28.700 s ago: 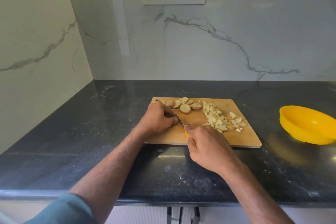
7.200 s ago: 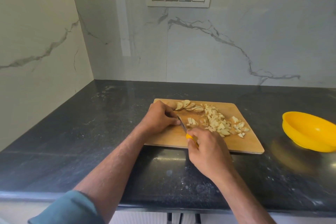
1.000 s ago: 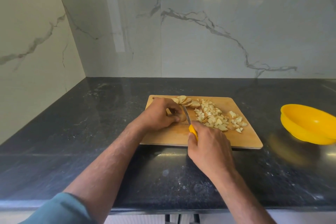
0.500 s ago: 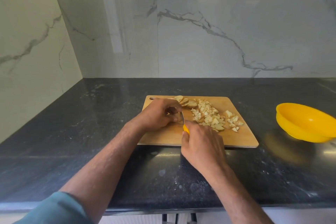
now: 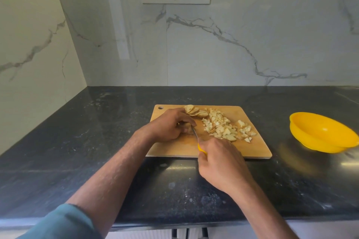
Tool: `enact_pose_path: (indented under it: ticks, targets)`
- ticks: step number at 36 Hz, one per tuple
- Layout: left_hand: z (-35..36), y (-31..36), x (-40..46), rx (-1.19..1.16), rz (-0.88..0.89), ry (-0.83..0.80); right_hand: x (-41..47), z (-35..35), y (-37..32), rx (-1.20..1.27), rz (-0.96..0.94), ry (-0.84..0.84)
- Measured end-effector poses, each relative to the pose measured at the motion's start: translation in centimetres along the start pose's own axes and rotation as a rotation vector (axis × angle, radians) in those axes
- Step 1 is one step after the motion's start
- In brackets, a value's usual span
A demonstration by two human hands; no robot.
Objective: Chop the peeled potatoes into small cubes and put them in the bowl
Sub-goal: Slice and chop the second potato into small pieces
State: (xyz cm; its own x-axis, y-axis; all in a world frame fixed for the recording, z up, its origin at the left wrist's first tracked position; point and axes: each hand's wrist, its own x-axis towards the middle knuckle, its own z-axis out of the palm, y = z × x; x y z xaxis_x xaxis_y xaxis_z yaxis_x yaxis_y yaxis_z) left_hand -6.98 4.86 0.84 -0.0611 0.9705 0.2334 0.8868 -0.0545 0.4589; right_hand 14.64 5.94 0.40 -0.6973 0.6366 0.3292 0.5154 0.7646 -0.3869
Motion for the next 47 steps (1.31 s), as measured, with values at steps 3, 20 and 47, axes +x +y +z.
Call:
enact_pose_path:
  ticks: [3, 20, 47]
  targets:
    - [0.2, -0.1, -0.2, -0.015, 0.005, 0.019, -1.0, -0.7, 0.8, 0.031, -0.001, 0.014]
    - [0.8, -1.7, -0.3, -0.267, -0.04, 0.185, 2.2, 1.2, 0.4, 0.119, 0.036, 0.171]
    - [0.2, -1.3, 0.0, -0.192, -0.064, 0.187, 3.5, 1.6, -0.1, 0.005, -0.016, 0.044]
